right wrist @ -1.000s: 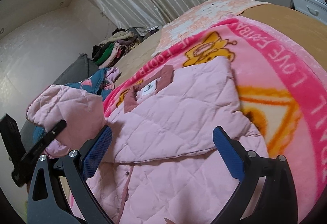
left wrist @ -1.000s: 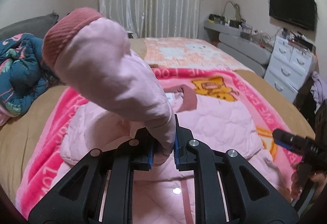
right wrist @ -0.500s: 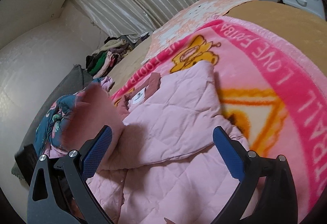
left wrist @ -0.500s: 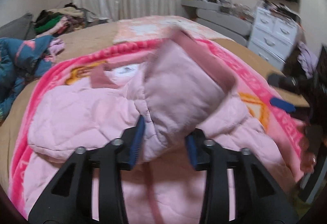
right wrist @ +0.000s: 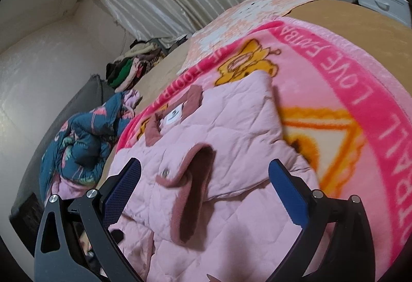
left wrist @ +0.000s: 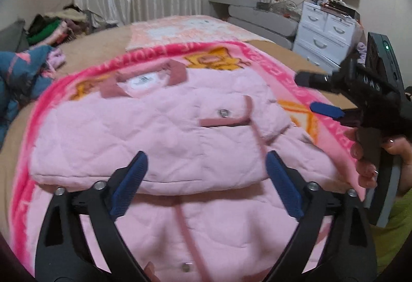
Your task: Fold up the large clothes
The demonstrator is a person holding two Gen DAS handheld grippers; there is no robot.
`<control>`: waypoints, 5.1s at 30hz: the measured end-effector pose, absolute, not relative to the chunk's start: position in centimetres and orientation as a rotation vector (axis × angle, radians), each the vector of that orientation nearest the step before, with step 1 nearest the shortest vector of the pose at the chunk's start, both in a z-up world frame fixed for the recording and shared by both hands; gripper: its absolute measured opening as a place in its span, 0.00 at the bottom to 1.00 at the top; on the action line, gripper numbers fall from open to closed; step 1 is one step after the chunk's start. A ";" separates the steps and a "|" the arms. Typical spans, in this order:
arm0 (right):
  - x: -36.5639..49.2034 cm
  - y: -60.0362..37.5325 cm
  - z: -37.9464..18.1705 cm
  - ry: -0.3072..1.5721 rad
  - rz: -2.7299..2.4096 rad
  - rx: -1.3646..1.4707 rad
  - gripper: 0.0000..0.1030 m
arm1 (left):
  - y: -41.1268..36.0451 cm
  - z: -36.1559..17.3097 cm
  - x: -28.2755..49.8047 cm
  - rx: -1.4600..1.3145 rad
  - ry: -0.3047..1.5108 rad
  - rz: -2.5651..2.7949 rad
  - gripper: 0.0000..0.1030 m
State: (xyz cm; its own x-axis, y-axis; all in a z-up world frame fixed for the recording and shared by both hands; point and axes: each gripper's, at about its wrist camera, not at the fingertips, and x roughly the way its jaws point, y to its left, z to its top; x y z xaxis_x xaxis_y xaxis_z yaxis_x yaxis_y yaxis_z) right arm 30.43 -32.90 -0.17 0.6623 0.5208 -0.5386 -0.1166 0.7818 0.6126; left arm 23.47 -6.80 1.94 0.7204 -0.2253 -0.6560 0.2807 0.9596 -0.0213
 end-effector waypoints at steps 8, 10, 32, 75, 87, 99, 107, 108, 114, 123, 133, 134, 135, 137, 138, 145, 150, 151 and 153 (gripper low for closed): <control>30.6 -27.3 -3.1 0.918 0.444 0.528 0.96 | 0.1 2.4 24.9 0.075 0.703 -0.068 0.91; 30.8 -26.1 -4.0 0.962 0.460 0.528 0.96 | 2.1 2.3 25.1 0.048 0.706 -0.033 0.91; 30.5 -21.4 -2.7 0.906 0.472 0.365 0.20 | 15.9 1.3 24.8 -0.228 0.729 0.174 0.91; 34.3 -17.2 2.3 0.724 0.314 0.035 0.73 | 10.9 -5.4 32.3 -0.073 0.891 -0.128 0.78; 39.4 -11.5 -5.7 0.913 0.340 -0.184 0.79 | 11.1 -5.4 32.0 -0.073 0.888 -0.129 0.78; 37.3 -13.0 -4.7 0.904 0.321 -0.080 0.82 | 10.7 -3.7 31.0 -0.088 0.894 -0.131 0.82; 34.9 -14.2 -3.1 0.879 0.348 0.024 0.92 | 10.8 -2.2 30.0 -0.099 0.869 -0.120 0.90; 34.6 -14.4 -2.8 0.875 0.349 0.037 0.92 | 11.0 -1.8 29.7 -0.106 0.859 -0.111 0.91; 33.7 -14.8 -1.6 0.863 0.362 0.092 0.92 | 11.7 -0.4 28.9 -0.124 0.831 -0.090 0.91; 32.1 -15.0 0.2 0.824 0.362 0.112 0.92 | 13.7 0.7 27.1 -0.164 0.792 -0.051 0.91; 30.0 -15.3 2.5 0.763 0.358 0.123 0.96 | 14.8 2.4 24.2 -0.174 0.733 -0.024 0.91; 29.8 -15.3 2.8 0.757 0.359 0.121 0.96 | 14.8 2.7 23.9 -0.176 0.723 -0.021 0.91; 29.6 -15.4 3.1 0.751 0.362 0.118 0.96 | 14.8 2.9 23.6 -0.179 0.714 -0.020 0.91; 29.1 -15.5 3.5 0.744 0.361 0.115 0.96 | 14.9 3.3 23.2 -0.182 0.704 -0.022 0.91; 28.9 -15.5 3.7 0.739 0.362 0.115 0.96 | 14.9 3.5 22.9 -0.183 0.698 -0.021 0.91; 27.4 -16.3 5.0 0.705 0.364 0.124 0.96 | 14.7 5.0 21.4 -0.178 0.655 -0.023 0.91; 26.6 -16.6 5.7 0.688 0.369 0.122 0.96 | 14.3 6.0 20.7 -0.180 0.630 -0.028 0.91; 26.4 -16.7 5.8 0.686 0.370 0.124 0.96 | 14.2 6.3 20.4 -0.178 0.625 -0.029 0.91; 26.2 -16.8 6.0 0.682 0.376 0.131 0.96 | 13.8 6.6 20.0 -0.172 0.622 -0.027 0.91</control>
State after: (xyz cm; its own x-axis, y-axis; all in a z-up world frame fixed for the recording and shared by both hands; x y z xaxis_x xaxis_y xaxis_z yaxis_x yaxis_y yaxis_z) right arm 26.17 -16.79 6.03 0.7119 0.3805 -0.5903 -0.2960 0.9248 0.2392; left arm 20.00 13.84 6.58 0.8131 -0.0766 -0.5771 -0.0269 0.9853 -0.1686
